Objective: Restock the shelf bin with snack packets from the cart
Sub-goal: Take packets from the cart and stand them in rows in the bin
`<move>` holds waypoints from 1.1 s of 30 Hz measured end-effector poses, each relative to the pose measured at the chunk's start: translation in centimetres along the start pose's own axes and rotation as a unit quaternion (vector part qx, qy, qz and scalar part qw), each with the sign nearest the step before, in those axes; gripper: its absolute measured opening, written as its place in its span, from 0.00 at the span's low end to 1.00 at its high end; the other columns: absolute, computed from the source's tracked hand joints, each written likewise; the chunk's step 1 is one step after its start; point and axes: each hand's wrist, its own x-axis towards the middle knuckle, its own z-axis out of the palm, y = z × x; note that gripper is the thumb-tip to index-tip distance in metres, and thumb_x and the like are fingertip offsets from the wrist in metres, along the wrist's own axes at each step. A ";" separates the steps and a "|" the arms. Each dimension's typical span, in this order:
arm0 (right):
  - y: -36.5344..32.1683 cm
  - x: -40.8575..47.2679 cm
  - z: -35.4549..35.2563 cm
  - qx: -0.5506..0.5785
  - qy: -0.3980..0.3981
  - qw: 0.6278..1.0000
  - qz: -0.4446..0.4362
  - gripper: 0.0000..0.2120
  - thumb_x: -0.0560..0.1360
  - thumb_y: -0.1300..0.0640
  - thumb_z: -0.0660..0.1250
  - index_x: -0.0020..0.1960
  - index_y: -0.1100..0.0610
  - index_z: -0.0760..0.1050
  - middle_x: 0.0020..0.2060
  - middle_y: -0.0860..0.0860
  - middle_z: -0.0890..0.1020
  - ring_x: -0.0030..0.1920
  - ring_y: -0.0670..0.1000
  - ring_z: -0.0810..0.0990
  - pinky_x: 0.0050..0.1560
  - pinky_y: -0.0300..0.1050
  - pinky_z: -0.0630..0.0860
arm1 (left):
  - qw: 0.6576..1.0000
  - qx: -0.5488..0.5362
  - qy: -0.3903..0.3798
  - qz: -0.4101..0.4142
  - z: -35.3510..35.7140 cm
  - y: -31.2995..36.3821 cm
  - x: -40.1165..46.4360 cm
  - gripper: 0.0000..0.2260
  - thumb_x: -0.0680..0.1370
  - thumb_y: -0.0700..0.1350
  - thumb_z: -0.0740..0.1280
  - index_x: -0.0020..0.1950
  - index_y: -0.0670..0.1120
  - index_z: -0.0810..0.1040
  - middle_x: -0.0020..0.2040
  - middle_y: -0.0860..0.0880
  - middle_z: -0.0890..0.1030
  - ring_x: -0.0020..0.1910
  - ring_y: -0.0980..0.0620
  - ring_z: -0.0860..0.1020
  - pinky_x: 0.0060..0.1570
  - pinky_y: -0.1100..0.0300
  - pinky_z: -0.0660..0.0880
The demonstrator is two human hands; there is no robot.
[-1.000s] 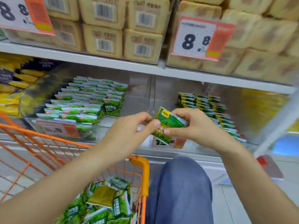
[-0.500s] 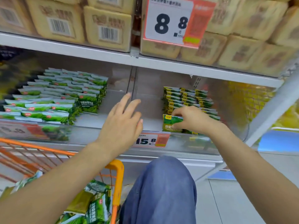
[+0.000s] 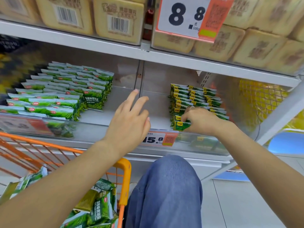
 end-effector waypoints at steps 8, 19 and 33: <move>-0.1 0.4 0.2 -0.106 0.061 0.992 0.019 0.18 0.74 0.43 0.68 0.57 0.53 0.75 0.55 0.52 0.75 0.52 0.56 0.77 0.58 0.48 0.65 | 1.000 0.004 0.006 0.009 0.3 -0.2 -0.1 0.15 0.78 0.45 0.56 0.42 0.41 0.81 0.64 0.42 0.75 0.71 0.38 0.65 0.55 0.48 0.73; -3.3 -1.2 -1.7 0.071 0.237 0.968 -0.047 0.18 0.74 0.47 0.68 0.61 0.53 0.75 0.53 0.53 0.81 0.53 0.57 0.79 0.51 0.50 0.74 | 0.982 -0.168 -0.088 0.001 -2.9 -1.6 0.2 0.17 0.78 0.50 0.56 0.56 0.46 0.80 0.70 0.45 0.72 0.76 0.42 0.59 0.70 0.47 0.62; -26.8 -5.5 -0.1 -0.082 -0.101 0.931 -0.342 0.15 0.77 0.54 0.63 0.63 0.54 0.71 0.54 0.54 0.78 0.53 0.58 0.78 0.41 0.49 0.75 | 0.837 -0.016 -0.540 -0.083 -11.2 -10.1 -17.7 0.16 0.82 0.56 0.55 0.65 0.53 0.73 0.52 0.51 0.81 0.50 0.49 0.78 0.47 0.55 0.75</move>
